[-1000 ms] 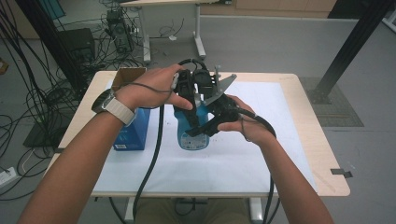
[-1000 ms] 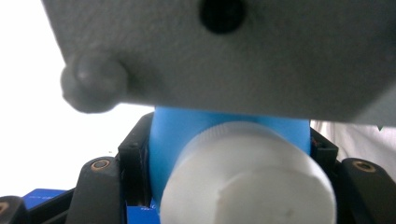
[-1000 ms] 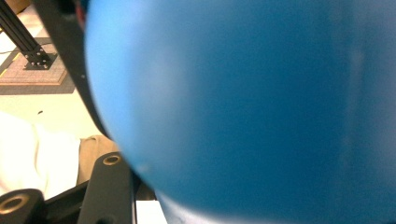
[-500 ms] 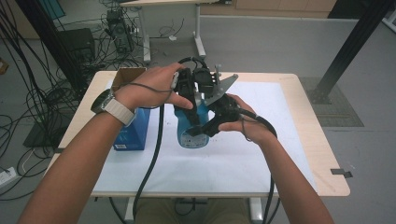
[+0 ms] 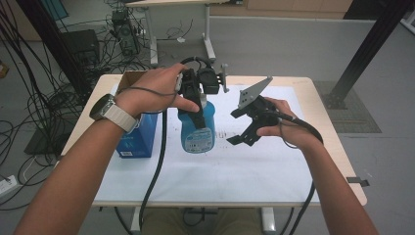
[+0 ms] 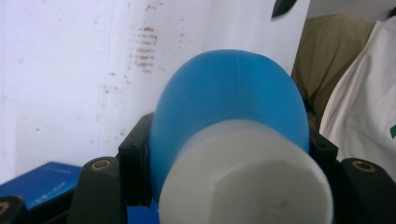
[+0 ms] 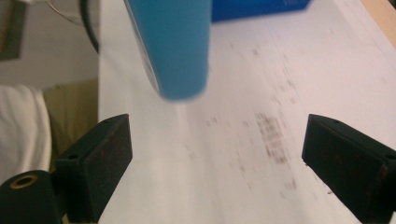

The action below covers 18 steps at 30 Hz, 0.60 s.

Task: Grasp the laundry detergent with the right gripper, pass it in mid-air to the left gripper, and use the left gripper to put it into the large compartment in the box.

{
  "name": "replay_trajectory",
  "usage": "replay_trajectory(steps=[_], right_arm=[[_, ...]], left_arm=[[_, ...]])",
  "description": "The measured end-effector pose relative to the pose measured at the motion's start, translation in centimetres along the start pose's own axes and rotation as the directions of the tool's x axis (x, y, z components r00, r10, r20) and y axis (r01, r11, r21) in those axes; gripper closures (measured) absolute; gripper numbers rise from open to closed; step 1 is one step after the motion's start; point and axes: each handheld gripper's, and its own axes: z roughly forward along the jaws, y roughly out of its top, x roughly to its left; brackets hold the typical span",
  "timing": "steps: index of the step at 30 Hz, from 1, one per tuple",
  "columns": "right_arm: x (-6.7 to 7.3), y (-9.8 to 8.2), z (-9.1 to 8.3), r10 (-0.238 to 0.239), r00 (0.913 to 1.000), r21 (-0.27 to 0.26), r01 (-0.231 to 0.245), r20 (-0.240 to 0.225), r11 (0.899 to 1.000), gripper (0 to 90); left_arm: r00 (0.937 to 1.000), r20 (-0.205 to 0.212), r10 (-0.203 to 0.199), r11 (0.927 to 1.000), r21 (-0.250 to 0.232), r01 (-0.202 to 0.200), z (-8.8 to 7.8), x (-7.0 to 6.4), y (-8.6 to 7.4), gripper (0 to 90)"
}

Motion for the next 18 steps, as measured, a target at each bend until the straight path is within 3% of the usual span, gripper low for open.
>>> replay_trajectory(steps=[7, 11, 18], right_arm=[[-0.8, -1.5, -2.0, 0.059, 0.996, 0.111, -0.066, 0.066, 0.992, 6.8], [-0.9, -2.0, -2.8, 0.071, 0.9948, 0.171, -0.083, 0.074, 0.982, 6.3], [-1.1, -2.4, -4.2, 0.071, 0.9862, 0.211, -0.102, 0.15, 0.972, 6.2]], left_arm=[[0.9972, -0.025, -0.07, 0.9975, 0.012, 0.07, -0.4, 0.2, -0.4, 37.5], [0.9937, -0.043, -0.104, 0.994, 0.031, 0.105, -0.5, 0.2, -0.4, 37.5], [0.9866, -0.059, -0.152, 0.9877, 0.029, 0.154, -0.7, 0.5, -0.4, 37.5]])
